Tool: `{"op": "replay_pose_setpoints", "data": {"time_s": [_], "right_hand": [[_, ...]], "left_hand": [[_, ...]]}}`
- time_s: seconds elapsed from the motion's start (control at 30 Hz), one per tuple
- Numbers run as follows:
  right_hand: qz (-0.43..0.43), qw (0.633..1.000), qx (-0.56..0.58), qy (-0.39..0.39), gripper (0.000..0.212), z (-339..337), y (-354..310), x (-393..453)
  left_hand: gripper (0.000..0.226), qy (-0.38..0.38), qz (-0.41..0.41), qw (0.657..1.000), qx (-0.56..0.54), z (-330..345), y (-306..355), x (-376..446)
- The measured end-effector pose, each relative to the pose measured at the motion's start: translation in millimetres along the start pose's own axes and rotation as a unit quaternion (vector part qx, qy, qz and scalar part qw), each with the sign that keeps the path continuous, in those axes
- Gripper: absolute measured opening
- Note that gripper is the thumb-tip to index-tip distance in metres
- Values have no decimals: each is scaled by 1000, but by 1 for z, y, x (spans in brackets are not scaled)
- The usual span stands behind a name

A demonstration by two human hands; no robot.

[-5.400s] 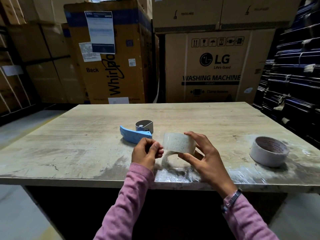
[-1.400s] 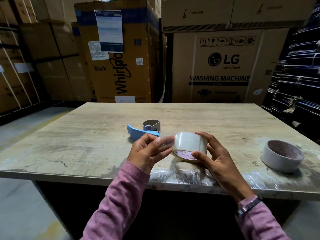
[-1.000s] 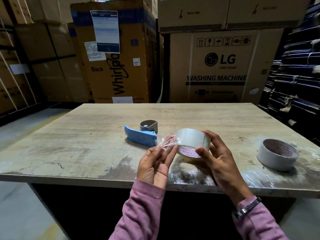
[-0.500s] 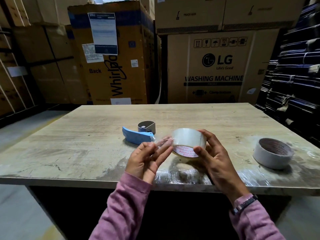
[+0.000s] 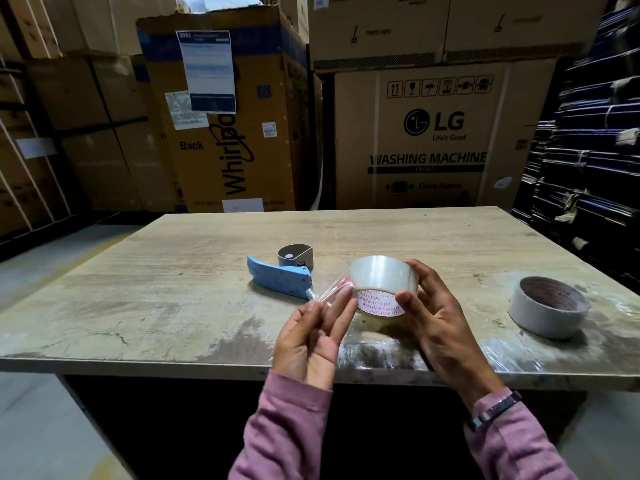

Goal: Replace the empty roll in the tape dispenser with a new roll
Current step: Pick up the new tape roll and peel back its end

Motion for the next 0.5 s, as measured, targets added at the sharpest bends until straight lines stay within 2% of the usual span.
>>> {"op": "replay_pose_setpoints", "data": {"time_s": [0.13, 0.23, 0.3, 0.4, 0.5], "right_hand": [[1, 1000, 8, 7, 70, -1, -1, 1], [1, 1000, 20, 16, 68, -2, -1, 2], [3, 1000, 24, 21, 70, -3, -1, 3], [5, 1000, 22, 19, 80, -3, 0, 3], [24, 1000, 18, -1, 85, 0, 3, 1]], "left_hand": [[64, -8, -44, 994, -95, 5, -18, -8], [43, -23, -48, 994, -97, 13, -20, -11], [33, -17, -45, 996, -72, 13, -15, -7], [30, -38, -32, 999, 9, 11, -1, -3], [43, -65, -33, 994, 79, 5, 15, 2]]}}
Point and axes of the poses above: each hand's wrist, its own x-axis towards the middle knuckle, its own z-axis out of the palm, y = z × x, the point moved 9 cm from there along x, towards the middle knuckle, and after that the axes turned 14 degrees about y, right-handed, at the moved point
